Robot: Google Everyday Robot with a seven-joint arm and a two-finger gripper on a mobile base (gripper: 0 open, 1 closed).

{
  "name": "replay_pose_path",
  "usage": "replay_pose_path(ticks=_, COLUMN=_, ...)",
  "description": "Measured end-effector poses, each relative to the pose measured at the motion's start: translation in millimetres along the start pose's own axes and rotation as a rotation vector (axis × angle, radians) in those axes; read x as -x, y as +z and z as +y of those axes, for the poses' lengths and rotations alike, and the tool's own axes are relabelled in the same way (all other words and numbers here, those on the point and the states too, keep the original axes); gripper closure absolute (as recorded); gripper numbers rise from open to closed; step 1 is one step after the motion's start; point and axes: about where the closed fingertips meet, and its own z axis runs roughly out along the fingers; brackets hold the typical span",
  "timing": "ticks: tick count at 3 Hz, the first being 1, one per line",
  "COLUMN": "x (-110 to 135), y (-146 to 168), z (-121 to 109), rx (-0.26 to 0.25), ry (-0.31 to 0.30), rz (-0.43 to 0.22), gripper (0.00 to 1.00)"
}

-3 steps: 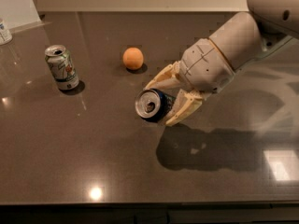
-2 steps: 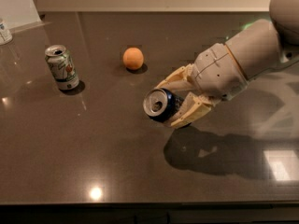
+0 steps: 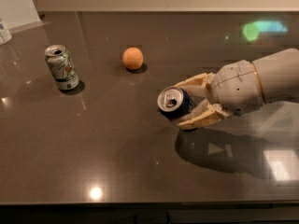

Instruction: Place pepsi can upright

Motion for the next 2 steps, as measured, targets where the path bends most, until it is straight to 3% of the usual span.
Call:
replay_pose_path(ticks=1, x=-7.3, y=-10.0, z=-8.7, rx=-0.092, ry=0.023, rz=-0.089, gripper=1.0)
replay_pose_path(ticks=2, x=-9.9, y=-18.3, z=-17.8, rx=-0.141, ry=0.024, rz=-0.144, gripper=1.0)
